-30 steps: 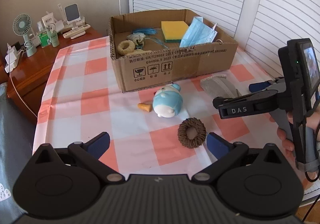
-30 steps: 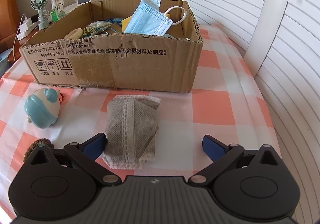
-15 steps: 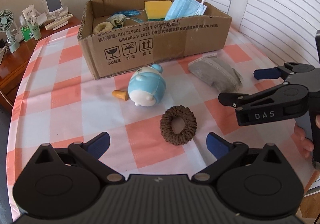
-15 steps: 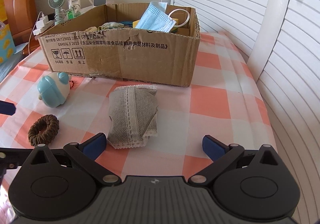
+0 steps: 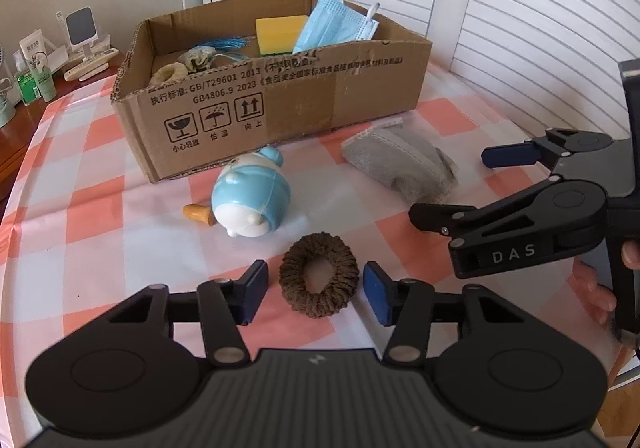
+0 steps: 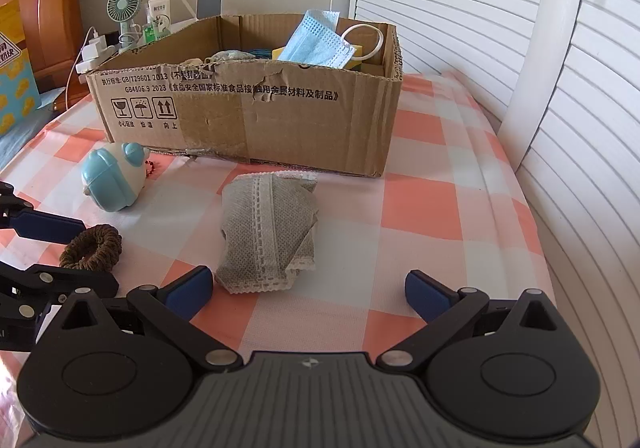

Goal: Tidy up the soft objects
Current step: 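Move the left tool to the brown hair tie and close on it, then grasp the other grey pouch with the right tool while the left tool holds the brown hair tie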

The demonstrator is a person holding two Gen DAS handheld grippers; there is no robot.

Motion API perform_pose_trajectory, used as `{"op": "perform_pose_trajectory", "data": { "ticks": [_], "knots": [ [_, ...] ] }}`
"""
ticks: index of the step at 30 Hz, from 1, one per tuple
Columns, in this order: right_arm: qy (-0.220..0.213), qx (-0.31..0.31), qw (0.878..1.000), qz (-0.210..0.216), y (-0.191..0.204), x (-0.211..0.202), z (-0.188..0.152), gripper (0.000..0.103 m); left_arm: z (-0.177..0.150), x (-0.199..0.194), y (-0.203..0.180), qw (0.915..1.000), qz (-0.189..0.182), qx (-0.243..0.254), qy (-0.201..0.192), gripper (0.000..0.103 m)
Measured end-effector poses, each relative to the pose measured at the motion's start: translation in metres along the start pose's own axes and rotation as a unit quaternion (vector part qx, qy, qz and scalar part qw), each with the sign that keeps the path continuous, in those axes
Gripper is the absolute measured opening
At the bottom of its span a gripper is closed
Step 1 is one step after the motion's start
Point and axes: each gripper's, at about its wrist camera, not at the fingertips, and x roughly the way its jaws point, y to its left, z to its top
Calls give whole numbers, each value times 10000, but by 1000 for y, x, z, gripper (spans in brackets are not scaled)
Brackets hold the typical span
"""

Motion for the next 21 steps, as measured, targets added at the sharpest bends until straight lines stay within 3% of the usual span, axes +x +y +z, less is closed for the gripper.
{"op": "perform_pose_trajectory", "data": {
  "ticks": [1, 10, 21],
  "knots": [
    [-4, 0, 10000, 0, 0, 0, 0, 103, 0, 0, -1, 10000, -26, 11, -14, 39],
    [0, -11, 10000, 13, 5, 2, 2, 103, -2, -6, 4, 9999, 73, -68, -47, 38],
    [-68, -204, 9994, 288, 21, 31, 30, 103, -8, -10, 17, 9996, 177, -239, 1, 38]
  ]
}}
